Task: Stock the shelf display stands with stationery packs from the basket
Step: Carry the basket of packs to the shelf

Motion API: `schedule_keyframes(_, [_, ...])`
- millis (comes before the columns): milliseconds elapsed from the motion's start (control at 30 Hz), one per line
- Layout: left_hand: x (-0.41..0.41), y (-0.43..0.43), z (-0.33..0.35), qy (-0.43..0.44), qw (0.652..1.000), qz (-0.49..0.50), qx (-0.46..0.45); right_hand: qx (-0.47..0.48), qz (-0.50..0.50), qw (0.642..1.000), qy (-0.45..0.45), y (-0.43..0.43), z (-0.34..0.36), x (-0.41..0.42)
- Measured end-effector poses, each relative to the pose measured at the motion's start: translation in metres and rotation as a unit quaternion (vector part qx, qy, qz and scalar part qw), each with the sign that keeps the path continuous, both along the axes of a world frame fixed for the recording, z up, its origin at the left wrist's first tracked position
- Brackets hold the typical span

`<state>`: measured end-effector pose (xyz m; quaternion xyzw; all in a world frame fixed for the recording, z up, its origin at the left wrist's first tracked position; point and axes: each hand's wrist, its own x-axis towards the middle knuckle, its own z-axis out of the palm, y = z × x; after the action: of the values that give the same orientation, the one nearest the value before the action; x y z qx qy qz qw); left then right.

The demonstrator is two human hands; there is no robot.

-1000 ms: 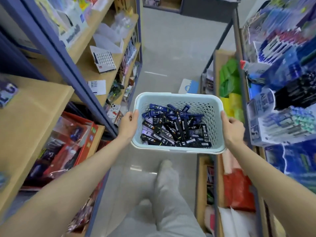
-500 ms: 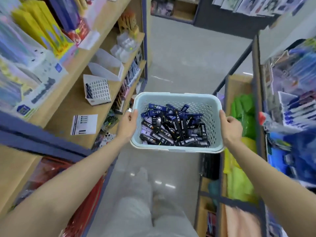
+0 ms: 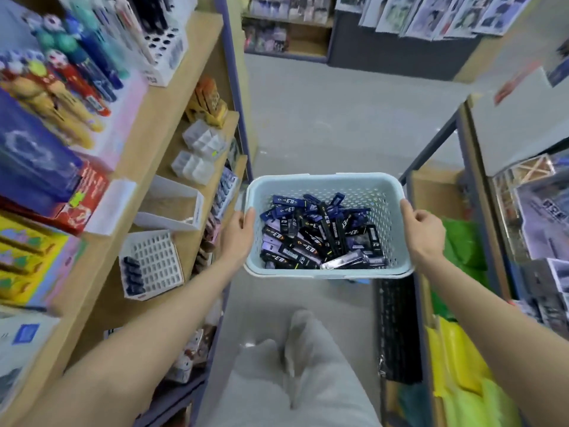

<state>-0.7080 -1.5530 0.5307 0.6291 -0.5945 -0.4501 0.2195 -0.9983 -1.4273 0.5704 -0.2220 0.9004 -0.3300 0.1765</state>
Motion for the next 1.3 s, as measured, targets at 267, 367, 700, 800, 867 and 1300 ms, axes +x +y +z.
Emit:
schedule_keyframes(267, [-0.064, -0.098, -0.01, -0.002, 0.999, 0.019, 0.025, 0.011, 0.036, 0.999, -0.011, -0.115, -0.015, -0.067])
schedule_keyframes(367, [-0.081, -0.125, -0.016, 0.003, 0.998, 0.044, 0.036, 0.02, 0.066, 0.998, -0.013, -0.159, -0.021, -0.086])
schedule_keyframes(700, [-0.085, -0.182, -0.037, 0.007, 0.988, 0.136, 0.079, 0.079, 0.182, 0.979, -0.038, -0.279, -0.027, -0.091])
schedule_keyframes(800, [-0.071, -0.194, -0.051, 0.0, 0.984, 0.155, 0.091, 0.089, 0.2, 0.975, -0.045, -0.304, -0.038, -0.082])
schedule_keyframes(867, [-0.062, -0.201, -0.057, -0.011, 0.981, 0.166, 0.102, 0.095, 0.208, 0.972, -0.05, -0.321, -0.048, -0.077])
schedule_keyframes(1300, [-0.06, -0.234, -0.068, -0.03, 0.95, 0.291, 0.113, 0.102, 0.336, 0.933, -0.076, -0.434, -0.077, -0.068])
